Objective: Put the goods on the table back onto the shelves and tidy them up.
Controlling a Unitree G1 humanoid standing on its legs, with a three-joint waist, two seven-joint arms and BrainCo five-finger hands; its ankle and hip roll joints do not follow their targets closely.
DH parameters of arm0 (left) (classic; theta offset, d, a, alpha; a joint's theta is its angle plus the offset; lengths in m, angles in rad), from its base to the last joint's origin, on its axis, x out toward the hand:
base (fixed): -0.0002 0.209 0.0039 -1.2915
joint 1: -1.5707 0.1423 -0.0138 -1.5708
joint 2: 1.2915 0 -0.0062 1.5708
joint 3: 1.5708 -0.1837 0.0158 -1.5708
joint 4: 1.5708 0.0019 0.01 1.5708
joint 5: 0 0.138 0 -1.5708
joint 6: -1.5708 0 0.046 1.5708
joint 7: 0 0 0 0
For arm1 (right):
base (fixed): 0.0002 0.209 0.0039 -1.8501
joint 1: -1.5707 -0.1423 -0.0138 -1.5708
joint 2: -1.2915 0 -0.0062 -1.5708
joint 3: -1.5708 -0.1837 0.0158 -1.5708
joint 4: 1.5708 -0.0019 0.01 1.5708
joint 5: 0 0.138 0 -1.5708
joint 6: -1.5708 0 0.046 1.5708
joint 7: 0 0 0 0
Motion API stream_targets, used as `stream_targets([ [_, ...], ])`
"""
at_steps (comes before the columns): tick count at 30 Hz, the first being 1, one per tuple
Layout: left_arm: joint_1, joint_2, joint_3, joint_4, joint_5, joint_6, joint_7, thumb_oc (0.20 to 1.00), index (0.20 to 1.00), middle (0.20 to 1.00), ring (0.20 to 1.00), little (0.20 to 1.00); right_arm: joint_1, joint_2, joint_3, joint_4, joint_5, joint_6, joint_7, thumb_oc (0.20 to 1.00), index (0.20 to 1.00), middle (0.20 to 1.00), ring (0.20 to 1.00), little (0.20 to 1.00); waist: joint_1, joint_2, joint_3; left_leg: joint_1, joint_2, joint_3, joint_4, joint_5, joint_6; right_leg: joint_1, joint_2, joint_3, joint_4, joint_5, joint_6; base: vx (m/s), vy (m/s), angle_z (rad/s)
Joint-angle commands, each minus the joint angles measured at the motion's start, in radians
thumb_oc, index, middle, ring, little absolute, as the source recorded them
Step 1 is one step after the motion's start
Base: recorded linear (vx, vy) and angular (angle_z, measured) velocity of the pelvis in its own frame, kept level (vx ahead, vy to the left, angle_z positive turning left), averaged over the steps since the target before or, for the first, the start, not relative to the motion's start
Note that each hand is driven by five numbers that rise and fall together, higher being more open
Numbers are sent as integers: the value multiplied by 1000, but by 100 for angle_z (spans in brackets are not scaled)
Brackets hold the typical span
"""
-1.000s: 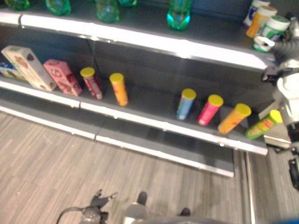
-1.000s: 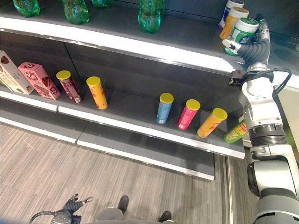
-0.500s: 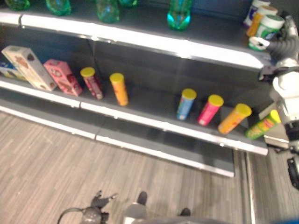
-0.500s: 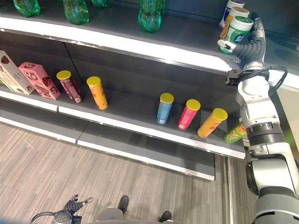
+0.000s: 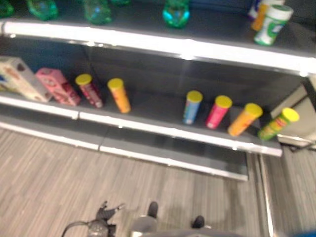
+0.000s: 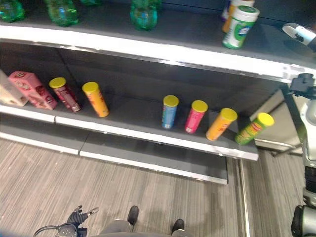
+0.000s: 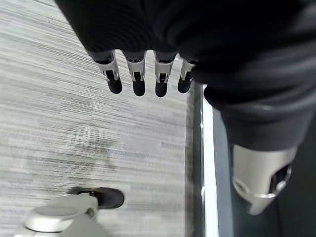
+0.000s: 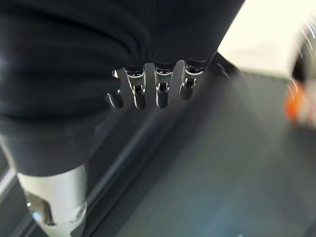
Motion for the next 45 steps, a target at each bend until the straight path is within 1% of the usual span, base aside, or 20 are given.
stream_targets([
  [1,-28,53,-6,-14,36,-47,-38,1000,1000,1000,1000,1000,0,-62,-24,-60,76,-84,97,1000,1000,1000,1000,1000,-7,-46,-33,38,17,92,2,-143,-13,-40,-87,64,54,13,101,-49,78,-34],
  [9,-59,101,-20,-36,70,-66,-68,1000,1000,1000,1000,1000,-1,-114,-60,-81,151,-124,139,1000,1000,1000,1000,1000,-51,-74,5,10,20,197,2,-140,6,-179,-79,168,65,126,128,-126,63,-58],
  [12,-73,123,-22,-39,77,-63,-69,1000,1000,1000,1000,1000,-39,-181,-43,-44,156,-126,124,1000,1000,1000,1000,1000,-46,-65,14,2,58,243,2,-132,5,-186,-94,133,100,114,128,-116,-46,-94],
  [14,-79,139,-25,-36,77,-60,-69,1000,1000,1000,1000,1000,-62,-269,-34,29,149,-117,108,1000,1000,1000,1000,1000,-37,-59,9,-4,91,289,2,-122,0,-155,-139,81,146,96,116,-119,-43,-46],
  [17,-74,150,-23,-35,77,-59,-68,1000,1000,1000,1000,1000,-49,-314,-37,99,140,-102,100,1000,1000,1000,1000,1000,-26,-60,-2,-14,118,326,4,-116,-7,-129,-175,48,187,97,117,-129,-96,-54],
  [19,-52,165,-10,-53,75,-53,-69,1000,1000,1000,1000,1000,37,-336,-74,212,119,-60,109,1000,1000,1000,1000,1000,-15,-79,-24,-33,150,372,16,-99,-23,-92,-226,2,210,160,128,-97,-223,-54],
  [21,-52,174,-5,-55,71,-50,-66,1000,1000,1000,1000,1000,119,-333,-126,294,108,-35,109,1000,1000,1000,1000,1000,-7,-102,-36,-44,163,388,21,-90,-38,-61,-227,-7,173,209,128,-62,-284,-44],
  [26,-67,176,13,-43,64,-43,-60,1000,1000,1000,1000,1000,220,-309,-196,377,138,4,144,1000,1000,1000,1000,1000,-11,-128,-44,-39,184,404,24,-69,-70,-44,-175,3,86,160,128,6,-238,-37],
  [27,-72,173,19,-35,58,-44,-65,1000,1000,1000,1000,1000,231,-301,-193,389,182,5,170,1000,1000,1000,1000,1000,-16,-126,-44,-34,219,416,25,-54,-93,-34,-134,-15,37,94,128,58,-297,-37],
  [30,-70,171,25,-38,49,-43,-69,1000,1000,1000,1000,1000,231,-281,-201,381,273,-15,196,1000,1000,1000,1000,1000,-27,-117,-45,-23,254,415,22,-33,-116,-19,-90,-16,17,22,124,60,-227,-29],
  [33,-83,166,7,-43,37,-41,-81,1000,1000,1000,1000,1000,198,-262,-201,385,409,-52,210,1000,1000,1000,1000,1000,-42,-103,-26,-29,319,398,56,0,-143,-7,-12,0,14,-47,74,50,-322,1],
  [34,-94,154,-11,-48,27,-36,-85,1000,1000,1000,1000,1000,163,-259,-190,387,458,-59,200,1000,1000,1000,1000,1000,-39,-98,-1,-49,333,355,138,-6,-140,6,16,3,9,-68,45,9,-303,10],
  [36,-100,147,-13,-46,25,-38,-84,1000,1000,1000,1000,1000,139,-254,-173,392,462,-58,199,1000,1000,1000,1000,1000,-38,-98,14,-79,314,294,195,-16,-139,11,19,1,7,-68,39,-15,-143,15],
  [37,-100,145,-18,-56,19,-38,-88,1000,1000,1000,1000,1000,124,-259,-162,399,453,-52,193,1000,1000,1000,1000,1000,-30,-109,22,-106,266,231,214,-40,-128,6,13,3,3,-60,36,-16,-94,14],
  [38,-96,134,-35,-73,13,-38,-97,1000,1000,1000,1000,1000,97,-270,-129,417,428,-40,195,1000,1000,1000,1000,1000,-10,-121,30,-142,147,149,221,-121,-107,-2,11,20,3,-54,36,-20,-86,21],
  [39,-96,134,-33,-73,13,-38,-97,1000,1000,1000,1000,1000,91,-270,-124,419,427,-40,195,1000,1000,1000,1000,1000,-16,-123,27,-148,143,147,220,-116,-104,-7,7,17,3,-51,38,18,-2,5],
  [40,-97,123,-51,-62,6,-44,-99,1000,1000,1000,1000,1000,41,-271,-62,462,406,-36,194,1000,1000,1000,1000,1000,18,-117,22,-160,51,58,201,-148,-85,-23,17,53,7,-38,44,9,54,-23],
  [41,-97,122,-49,-61,6,-45,-99,1000,1000,1000,1000,1000,32,-272,-54,466,406,-37,193,1000,1000,1000,1000,1000,15,-118,20,-164,49,58,199,-143,-83,-27,14,53,7,-35,45,90,136,-73],
  [42,-98,115,-57,-69,-5,-40,-104,1000,1000,1000,1000,1000,18,-248,-29,471,388,-26,202,1000,1000,1000,1000,1000,9,-96,8,-143,12,-4,151,-148,-52,-32,26,82,15,-42,43,70,94,-105],
  [45,-105,112,-63,-64,7,-37,-105,1000,1000,1000,1000,1000,71,-206,-71,480,368,-16,186,1000,1000,1000,1000,1000,-14,-83,-18,-100,19,22,95,-123,-37,-34,19,88,31,-53,49,145,193,-27],
])
